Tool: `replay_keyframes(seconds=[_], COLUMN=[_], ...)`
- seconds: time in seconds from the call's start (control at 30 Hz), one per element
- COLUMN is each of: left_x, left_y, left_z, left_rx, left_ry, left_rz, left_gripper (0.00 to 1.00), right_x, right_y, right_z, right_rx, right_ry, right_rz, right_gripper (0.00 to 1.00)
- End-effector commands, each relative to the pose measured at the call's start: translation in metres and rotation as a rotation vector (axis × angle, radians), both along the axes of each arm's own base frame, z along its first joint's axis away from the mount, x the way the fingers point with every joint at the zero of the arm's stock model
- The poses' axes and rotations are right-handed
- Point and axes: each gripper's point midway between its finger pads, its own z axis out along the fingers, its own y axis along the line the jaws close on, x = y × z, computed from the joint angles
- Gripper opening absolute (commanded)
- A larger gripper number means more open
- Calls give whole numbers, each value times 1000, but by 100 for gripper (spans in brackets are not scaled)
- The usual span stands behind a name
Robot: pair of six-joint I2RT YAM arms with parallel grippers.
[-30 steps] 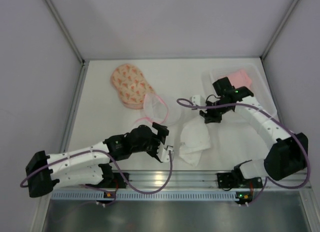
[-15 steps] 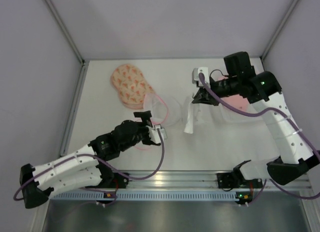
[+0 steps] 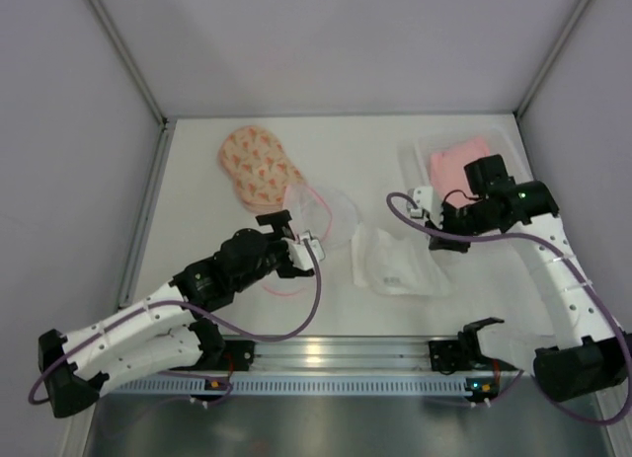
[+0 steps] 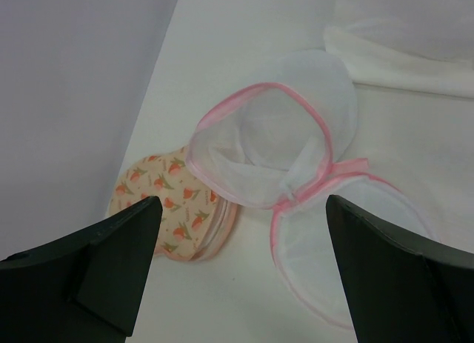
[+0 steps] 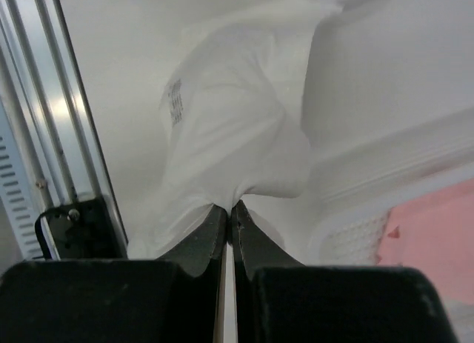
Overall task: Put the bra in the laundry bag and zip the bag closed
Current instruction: Adjust the bra at the center of the board.
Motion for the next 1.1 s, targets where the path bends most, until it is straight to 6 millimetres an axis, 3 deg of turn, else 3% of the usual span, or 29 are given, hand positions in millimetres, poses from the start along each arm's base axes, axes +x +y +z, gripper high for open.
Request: replay_keyframes(seconds=[0.0, 0.13, 0.3, 0.4, 0.57, 0.63, 0.7, 0.73, 0.77, 0.8, 0.83, 1.0, 1.07], left_x=[-5, -6, -6, -8, -24, -54, -63, -62, -56, -51, -54, -22, -24], left_y=[-11, -15, -14, -8, -17, -39, -57, -65, -77, -88, -100, -171, -190], left_z=[0, -8, -17, -22, -26, -31, -38, -42, -33, -51, -53, -50, -55], left_rx=[-21, -18, -7, -6, -9, -20, -20, -31, -56, -11, -7, -61, -63], left_ry=[37, 67, 88, 106, 127, 163, 198, 231, 233, 295, 323, 291, 278], left_rz=[-47, -58, -45, -24, -136, -355, -451, -454, -456, -462, -511, -572, -624], left_gripper=[99, 99, 99, 99, 99, 91, 85, 80, 77, 72, 61, 43, 34], right_x=[-41, -26, 12, 16, 2, -6, -13, -14, -16, -17, -19, -16, -19], right_y=[-41, -44, -29, -33, -70, -81, -87, -87, -87, -87, -84, -71, -69], right_z=[-47, -42, -30, -27, -31, -37, -44, -45, -46, -47, -47, -48, -52], right_rx=[-221, -257, -273, -342, -500, -548, -567, -561, -556, -549, -531, -476, -469], right_ry=[175, 198, 193, 151, 131, 139, 150, 157, 165, 172, 183, 239, 262], right_rz=[17, -35, -120, -101, -141, -163, -167, -171, -175, -183, -183, -207, -208], right_gripper=[0, 0, 0, 0, 0, 0, 0, 0, 0, 0, 0, 0, 0])
